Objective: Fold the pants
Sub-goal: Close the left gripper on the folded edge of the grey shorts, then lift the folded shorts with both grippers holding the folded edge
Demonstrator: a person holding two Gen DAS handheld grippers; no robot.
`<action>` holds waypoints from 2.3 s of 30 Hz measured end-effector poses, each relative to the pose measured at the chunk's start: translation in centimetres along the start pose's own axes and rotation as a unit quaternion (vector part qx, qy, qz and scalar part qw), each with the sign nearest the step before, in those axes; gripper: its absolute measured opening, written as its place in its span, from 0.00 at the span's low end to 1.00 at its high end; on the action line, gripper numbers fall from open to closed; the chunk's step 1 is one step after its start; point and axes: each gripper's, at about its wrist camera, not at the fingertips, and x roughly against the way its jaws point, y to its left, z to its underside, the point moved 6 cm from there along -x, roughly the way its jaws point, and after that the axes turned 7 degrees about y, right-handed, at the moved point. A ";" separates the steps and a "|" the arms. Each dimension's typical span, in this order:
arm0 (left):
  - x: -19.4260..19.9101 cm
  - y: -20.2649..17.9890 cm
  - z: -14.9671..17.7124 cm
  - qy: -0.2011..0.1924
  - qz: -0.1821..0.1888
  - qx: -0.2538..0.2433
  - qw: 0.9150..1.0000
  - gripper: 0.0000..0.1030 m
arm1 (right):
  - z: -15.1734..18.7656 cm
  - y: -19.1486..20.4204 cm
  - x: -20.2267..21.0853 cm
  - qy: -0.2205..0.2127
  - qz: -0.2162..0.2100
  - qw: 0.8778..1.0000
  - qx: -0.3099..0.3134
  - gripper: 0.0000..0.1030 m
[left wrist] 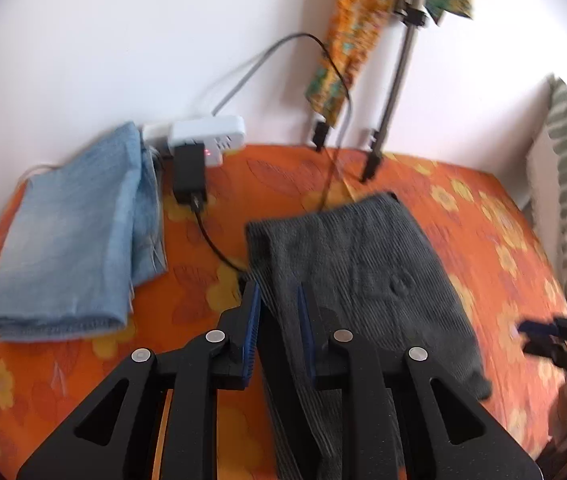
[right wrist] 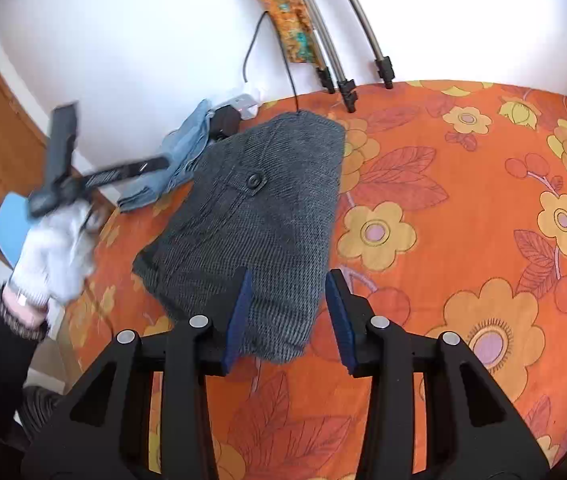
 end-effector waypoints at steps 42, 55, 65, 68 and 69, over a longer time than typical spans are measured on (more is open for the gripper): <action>-8.1 1.8 2.4 0.066 0.138 0.144 0.978 0.64 | -7.0 -4.1 -10.5 0.054 -0.014 0.998 -0.013 0.71; -8.4 -0.6 2.1 0.034 0.082 0.088 0.992 0.35 | -6.6 -1.5 -12.1 0.058 -0.036 0.998 0.007 0.28; -6.8 -1.9 2.1 0.003 0.038 0.041 0.998 0.27 | -6.9 0.8 -10.4 0.033 -0.002 0.999 0.044 0.17; -6.3 -2.3 2.1 -0.004 0.031 0.034 0.999 0.26 | -6.9 1.2 -9.5 0.024 0.005 0.998 0.053 0.16; -6.2 -2.6 2.0 -0.007 0.029 0.031 0.999 0.25 | -6.8 1.3 -9.1 0.021 0.006 0.998 0.057 0.16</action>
